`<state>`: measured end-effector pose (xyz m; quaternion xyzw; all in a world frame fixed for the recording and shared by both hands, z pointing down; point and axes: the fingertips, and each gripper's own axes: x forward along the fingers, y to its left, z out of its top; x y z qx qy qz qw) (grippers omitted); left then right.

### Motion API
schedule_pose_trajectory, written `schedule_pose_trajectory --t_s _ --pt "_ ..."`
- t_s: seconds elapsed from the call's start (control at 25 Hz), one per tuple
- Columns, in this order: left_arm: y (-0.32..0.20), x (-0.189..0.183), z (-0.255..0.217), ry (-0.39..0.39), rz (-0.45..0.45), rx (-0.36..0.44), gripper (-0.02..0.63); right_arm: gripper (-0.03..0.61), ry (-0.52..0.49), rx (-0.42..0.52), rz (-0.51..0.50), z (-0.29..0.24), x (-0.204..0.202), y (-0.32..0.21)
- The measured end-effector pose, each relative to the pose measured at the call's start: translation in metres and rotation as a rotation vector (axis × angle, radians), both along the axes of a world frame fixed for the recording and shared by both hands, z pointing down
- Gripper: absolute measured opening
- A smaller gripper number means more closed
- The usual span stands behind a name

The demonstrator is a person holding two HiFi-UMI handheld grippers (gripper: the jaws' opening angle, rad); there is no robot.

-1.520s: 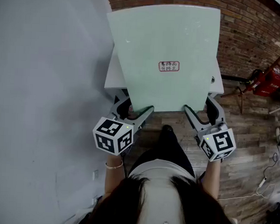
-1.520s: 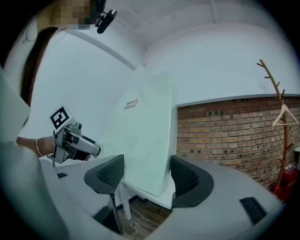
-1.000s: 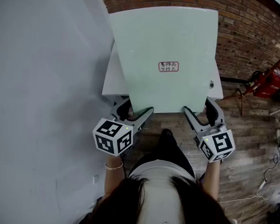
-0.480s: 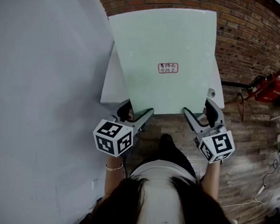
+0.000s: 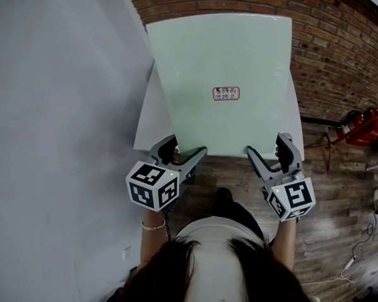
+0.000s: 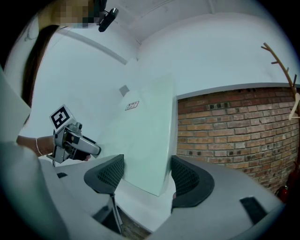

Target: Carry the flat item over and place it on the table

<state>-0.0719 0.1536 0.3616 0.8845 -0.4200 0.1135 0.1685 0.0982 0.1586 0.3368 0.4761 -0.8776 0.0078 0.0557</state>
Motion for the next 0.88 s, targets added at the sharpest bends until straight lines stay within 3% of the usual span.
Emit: schedule_pose_trajectory --t_s 0.28,0.88 --pt "-0.041 0.019 0.000 -0.008 -0.002 -0.012 0.347 0.339 0.001 -0.009 0.004 0.001 0.020 -0.042" --pt "-0.063 0.038 0.006 -0.004 -0.046 -0.022 0.347 0.339 -0.003 -0.019 -0.035 0.007 0.038 -0.071"
